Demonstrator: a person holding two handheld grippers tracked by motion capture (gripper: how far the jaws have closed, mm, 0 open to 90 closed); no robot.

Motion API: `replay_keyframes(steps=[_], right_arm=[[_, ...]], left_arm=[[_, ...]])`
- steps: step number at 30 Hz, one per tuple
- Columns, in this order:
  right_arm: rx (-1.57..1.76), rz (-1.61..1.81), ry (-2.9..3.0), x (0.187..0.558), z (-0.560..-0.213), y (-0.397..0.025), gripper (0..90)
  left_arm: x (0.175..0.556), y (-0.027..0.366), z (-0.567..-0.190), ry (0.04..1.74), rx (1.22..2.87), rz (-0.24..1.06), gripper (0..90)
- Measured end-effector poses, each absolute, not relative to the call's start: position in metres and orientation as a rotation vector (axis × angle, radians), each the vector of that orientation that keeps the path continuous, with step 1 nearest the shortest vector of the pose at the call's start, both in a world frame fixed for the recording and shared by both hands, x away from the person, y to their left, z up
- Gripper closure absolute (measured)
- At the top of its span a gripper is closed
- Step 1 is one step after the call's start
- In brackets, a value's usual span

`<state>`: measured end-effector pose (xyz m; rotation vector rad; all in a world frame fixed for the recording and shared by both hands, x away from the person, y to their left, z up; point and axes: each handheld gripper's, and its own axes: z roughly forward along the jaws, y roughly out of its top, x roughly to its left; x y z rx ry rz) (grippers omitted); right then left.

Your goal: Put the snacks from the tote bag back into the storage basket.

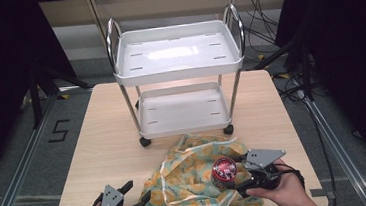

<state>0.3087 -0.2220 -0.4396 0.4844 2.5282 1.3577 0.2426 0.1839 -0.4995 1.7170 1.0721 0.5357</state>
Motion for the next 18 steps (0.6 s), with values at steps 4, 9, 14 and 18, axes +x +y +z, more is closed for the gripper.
replay_keyframes(steps=[4,9,14,18], right_arm=[[0.480,1.366,2.515,0.310,-0.436,-0.221,26.1],[0.489,1.368,2.501,0.312,-0.429,-0.220,26.1],[0.479,1.367,2.506,0.315,-0.429,-0.217,26.1],[0.467,1.364,2.504,0.318,-0.431,-0.213,26.1]], left_arm=[[0.243,0.184,-0.500,1.061,1.710,0.535,29.6],[0.243,0.183,-0.500,1.070,1.715,0.534,29.7],[0.243,0.185,-0.499,1.061,1.711,0.538,29.6],[0.243,0.185,-0.499,1.060,1.710,0.537,29.6]])
